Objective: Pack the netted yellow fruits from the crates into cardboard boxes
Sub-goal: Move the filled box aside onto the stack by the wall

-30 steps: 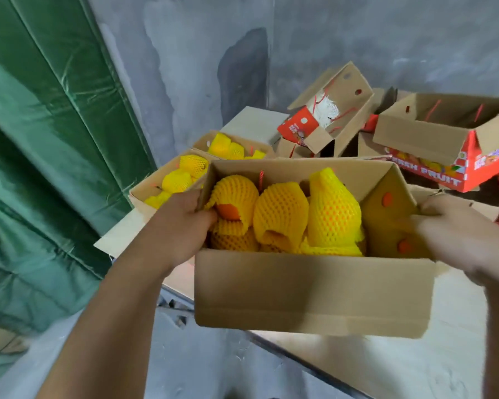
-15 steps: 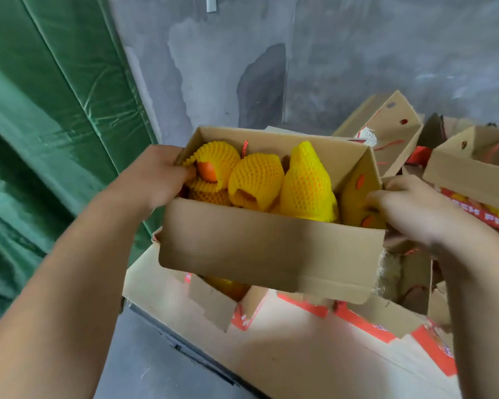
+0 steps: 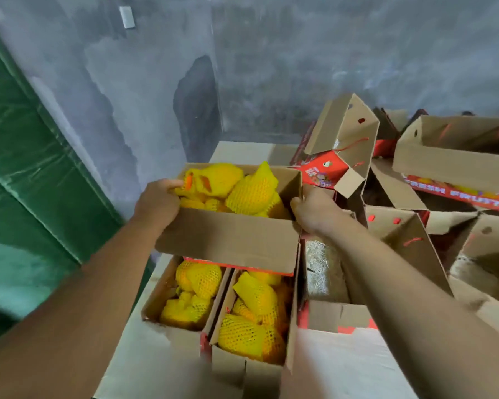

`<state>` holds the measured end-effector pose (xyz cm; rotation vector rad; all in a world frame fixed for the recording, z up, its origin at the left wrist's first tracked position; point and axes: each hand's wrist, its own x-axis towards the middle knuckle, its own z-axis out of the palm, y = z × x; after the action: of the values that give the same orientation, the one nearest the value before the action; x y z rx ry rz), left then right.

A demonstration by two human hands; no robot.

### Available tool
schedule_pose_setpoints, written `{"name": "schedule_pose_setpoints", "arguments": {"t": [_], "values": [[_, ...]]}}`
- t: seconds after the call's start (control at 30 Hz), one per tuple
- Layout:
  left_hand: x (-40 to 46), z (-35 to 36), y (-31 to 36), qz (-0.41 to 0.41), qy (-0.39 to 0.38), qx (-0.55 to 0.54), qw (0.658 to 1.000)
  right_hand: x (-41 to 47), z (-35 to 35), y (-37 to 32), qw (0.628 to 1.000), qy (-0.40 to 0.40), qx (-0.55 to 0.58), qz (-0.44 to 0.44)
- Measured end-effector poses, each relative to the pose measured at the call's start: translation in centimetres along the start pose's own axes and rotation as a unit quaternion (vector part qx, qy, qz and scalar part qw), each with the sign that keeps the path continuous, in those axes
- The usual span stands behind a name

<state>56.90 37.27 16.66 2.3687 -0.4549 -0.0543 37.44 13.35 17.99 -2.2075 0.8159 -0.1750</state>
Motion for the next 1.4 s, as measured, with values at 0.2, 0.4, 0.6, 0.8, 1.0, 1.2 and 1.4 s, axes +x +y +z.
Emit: {"name": "schedule_pose_setpoints", "arguments": {"t": [0.2, 0.4, 0.6, 0.8, 1.0, 1.2, 1.4], "values": [[-2.4, 1.1, -0.2, 0.078, 0.083, -0.04, 0.993, -5.3, 1.5, 2.4, 0.953, 0.064, 0.294, 0.033], [-10.1, 5.4, 4.2, 0.289, 0.133, 0.022, 0.948, -11.3, 5.8, 6.0, 0.939, 0.091, 0.323, 0.07], [-17.2, 12.1, 7.9, 0.427, -0.047, -0.029, 0.902, -13.5, 5.6, 9.4, 0.92, 0.135, 0.351, 0.113], [-20.1, 17.3, 11.1, 0.394, -0.266, -0.129, 0.871, -14.7, 2.7, 13.5, 0.913, 0.191, 0.337, 0.128], [-22.4, 24.6, 15.7, 0.305, -0.352, -0.214, 0.859, -14.4, -1.7, 19.9, 0.92, 0.232, 0.29, 0.126], [-26.5, 32.5, 22.6, 0.204, -0.39, -0.233, 0.867, -13.6, -9.7, 30.6, 0.934, 0.259, 0.191, 0.155], [-30.4, 39.0, 28.0, 0.111, -0.402, -0.232, 0.879, -14.3, -16.1, 40.9, 0.987, 0.046, -0.004, 0.156]]}}
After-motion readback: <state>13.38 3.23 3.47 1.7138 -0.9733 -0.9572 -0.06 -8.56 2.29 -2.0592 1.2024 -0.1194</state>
